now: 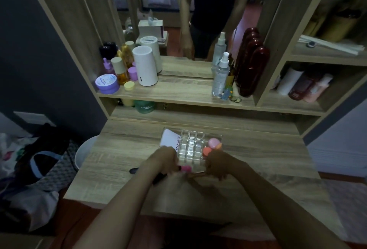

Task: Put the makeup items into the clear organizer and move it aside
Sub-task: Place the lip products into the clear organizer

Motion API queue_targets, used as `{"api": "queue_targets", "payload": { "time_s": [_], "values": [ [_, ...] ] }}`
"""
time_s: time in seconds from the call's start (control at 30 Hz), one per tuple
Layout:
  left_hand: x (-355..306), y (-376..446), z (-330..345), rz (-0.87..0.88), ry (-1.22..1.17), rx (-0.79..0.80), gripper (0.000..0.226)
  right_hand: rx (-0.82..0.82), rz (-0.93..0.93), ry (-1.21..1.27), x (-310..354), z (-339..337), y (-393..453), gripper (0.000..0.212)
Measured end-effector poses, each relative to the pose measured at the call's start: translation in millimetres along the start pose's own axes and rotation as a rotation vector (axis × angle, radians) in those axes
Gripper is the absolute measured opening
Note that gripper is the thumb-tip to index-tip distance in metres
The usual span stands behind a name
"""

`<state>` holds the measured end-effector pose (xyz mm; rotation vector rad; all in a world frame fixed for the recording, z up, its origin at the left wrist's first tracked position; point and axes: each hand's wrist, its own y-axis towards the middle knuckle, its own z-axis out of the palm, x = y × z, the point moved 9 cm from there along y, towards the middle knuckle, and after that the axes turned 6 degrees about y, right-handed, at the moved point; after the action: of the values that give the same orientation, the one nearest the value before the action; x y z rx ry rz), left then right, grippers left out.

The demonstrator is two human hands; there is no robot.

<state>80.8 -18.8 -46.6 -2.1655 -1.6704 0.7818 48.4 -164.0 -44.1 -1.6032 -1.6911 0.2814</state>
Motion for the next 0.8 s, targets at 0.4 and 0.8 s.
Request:
{"api": "queue_targets", "payload": {
  "time_s": [0.4, 0.8],
  "values": [
    [-10, 11, -132, 0.127, -0.364, -0.552, 0.009, -0.742, -0.151, 0.204, 37, -123, -10, 0.012],
    [-7, 56, -109, 0.098, -0.265, -0.437, 0.014, -0.678, -0.084, 0.118, 40, -116, 30, 0.018]
  ]
}}
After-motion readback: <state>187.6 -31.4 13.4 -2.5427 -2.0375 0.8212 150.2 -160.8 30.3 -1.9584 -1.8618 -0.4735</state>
